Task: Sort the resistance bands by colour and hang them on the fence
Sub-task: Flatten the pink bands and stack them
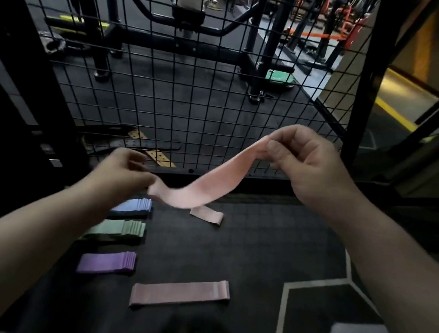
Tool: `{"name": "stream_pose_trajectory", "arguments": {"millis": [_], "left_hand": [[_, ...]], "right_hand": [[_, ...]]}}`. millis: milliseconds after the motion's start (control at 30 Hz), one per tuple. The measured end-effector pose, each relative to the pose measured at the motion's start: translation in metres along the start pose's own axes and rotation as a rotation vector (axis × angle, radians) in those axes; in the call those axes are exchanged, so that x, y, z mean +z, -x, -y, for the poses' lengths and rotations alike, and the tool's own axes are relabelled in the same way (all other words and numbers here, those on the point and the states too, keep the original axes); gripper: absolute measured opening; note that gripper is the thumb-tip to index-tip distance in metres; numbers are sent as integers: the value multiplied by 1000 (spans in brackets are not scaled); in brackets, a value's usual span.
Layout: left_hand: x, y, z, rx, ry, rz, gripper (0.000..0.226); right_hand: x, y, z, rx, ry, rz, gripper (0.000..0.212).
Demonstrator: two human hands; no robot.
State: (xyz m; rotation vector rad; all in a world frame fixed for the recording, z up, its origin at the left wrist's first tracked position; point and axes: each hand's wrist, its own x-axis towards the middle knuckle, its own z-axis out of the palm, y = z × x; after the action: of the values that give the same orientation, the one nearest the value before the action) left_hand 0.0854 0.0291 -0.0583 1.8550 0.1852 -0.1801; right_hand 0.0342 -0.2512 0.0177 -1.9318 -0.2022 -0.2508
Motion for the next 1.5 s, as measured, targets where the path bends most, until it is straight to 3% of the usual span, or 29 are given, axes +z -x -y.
{"name": "stream_pose_trajectory", "arguments": {"millis": [133,233,300,367,533,633,800,1000,1367,1500], "left_hand": [[25,20,3,243,-29,173,51],[38,39,-7,389,10,411,76],[45,48,-9,407,44,531,75],[52,55,-7,403,40,534,64],[55,59,-5,338,99,550,25],[50,59,-7,176,237,628,24],[44,60,-7,-84,372,738,30],[34,64,-17,-147,418,871,27],[6,82,-1,-132,174,962,25],[1,81,26,-233,80,970,19]], "right_hand": [[12,6,4,-84,118,235,8],[23,11,7,-115,149,410,9],[27,14,11,-102,57,480,10],[29,15,14,-79,-91,508,9],[29,16,9,-23,-125,488,21],[31,17,6,42,30,444,14],[38,14,2,173,247,217,9],[39,16,14,294,162,159,12],[16,35,20,359,182,87,13],[25,44,-15,451,194,80,14]]}}
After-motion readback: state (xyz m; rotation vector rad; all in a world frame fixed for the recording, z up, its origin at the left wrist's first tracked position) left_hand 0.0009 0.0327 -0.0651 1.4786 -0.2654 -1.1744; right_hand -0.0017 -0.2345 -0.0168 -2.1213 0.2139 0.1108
